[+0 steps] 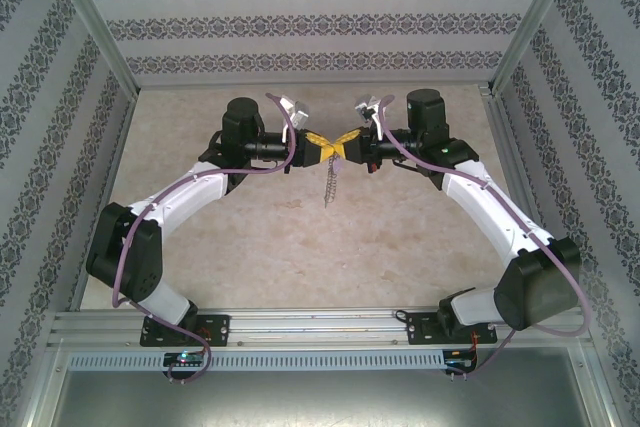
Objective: Put the keys on the keyring
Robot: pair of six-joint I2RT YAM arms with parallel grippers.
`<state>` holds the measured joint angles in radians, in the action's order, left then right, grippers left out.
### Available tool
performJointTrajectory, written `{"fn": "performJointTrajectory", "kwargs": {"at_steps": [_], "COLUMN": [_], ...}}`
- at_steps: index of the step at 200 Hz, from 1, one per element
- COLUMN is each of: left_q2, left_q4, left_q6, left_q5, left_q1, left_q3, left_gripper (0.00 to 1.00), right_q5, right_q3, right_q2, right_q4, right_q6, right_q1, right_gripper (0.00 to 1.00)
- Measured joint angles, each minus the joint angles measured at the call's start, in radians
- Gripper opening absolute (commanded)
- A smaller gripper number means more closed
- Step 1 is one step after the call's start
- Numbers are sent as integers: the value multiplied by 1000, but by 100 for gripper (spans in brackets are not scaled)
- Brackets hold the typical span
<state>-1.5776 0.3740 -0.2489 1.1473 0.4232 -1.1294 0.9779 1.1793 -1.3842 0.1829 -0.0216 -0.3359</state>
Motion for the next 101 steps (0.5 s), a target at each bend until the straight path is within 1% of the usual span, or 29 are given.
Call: {"fn": "performJointTrajectory", "kwargs": {"at_steps": [13, 30, 38, 47, 65, 83, 101], "left_q2": [0, 0, 0, 0, 0, 0, 0], "left_q4": [0, 2, 7, 17, 46, 79, 126], "left_q6": [2, 1, 1, 1, -6, -21, -43], "left_q5": [-3, -10, -10, -16, -53, -84, -114], "left_q1": [0, 0, 1, 1, 3, 3, 3], "left_q3": [0, 0, 0, 2, 23, 52, 84], "left_gripper": [0, 0, 0, 0, 0, 0, 0], "right_q5": [0, -8, -28, -50, -84, -129, -202], "right_q3": [0, -1, -8, -28, -86, -166, -249], "right_q2": [0, 1, 3, 12, 56, 128, 199], "right_q4": [0, -4, -20, -53, -126, -222, -313], "right_q6": [0, 13, 19, 40, 87, 148, 200], "right_q1": [0, 0, 2, 10, 26, 40, 46], "right_gripper": [0, 29, 37, 43, 47, 48, 49]}}
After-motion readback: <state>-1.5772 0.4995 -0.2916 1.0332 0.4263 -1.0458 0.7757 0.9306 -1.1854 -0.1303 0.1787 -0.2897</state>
